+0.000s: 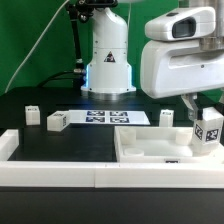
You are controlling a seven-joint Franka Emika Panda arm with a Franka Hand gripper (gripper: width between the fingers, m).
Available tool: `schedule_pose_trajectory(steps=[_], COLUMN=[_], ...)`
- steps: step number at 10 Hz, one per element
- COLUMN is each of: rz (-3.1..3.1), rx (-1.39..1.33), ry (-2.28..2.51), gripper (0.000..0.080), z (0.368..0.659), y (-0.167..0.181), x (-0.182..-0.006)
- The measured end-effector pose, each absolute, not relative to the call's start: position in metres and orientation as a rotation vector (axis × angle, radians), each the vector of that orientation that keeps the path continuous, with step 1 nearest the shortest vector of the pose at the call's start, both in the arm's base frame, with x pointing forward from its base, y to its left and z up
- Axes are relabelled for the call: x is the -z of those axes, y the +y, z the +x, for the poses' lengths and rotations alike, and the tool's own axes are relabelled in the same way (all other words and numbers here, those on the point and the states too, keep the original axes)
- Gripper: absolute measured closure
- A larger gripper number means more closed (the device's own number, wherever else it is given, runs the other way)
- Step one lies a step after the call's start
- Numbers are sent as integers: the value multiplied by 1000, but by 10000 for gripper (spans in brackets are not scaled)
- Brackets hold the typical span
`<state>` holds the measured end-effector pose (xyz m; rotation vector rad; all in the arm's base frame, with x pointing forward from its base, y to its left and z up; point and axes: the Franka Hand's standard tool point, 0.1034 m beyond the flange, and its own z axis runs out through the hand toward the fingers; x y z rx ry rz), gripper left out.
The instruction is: Assemble one leg
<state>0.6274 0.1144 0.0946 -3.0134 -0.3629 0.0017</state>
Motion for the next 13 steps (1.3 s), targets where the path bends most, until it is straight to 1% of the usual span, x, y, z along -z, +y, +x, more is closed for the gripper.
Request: schedule_pose_trajectory(steps=[1,3,5,6,9,13], rz=[-3019,-3035,-3028,-3001,-2899,-2734], rx=[44,71,82,106,118,92], ry=[-335,-34,168,390,864,1273], gripper=[508,508,508,508,508,508], z=[627,624,624,622,619,619], y=[116,117,116,112,108,107], x=[-95,-94,-93,-93,-94,-95])
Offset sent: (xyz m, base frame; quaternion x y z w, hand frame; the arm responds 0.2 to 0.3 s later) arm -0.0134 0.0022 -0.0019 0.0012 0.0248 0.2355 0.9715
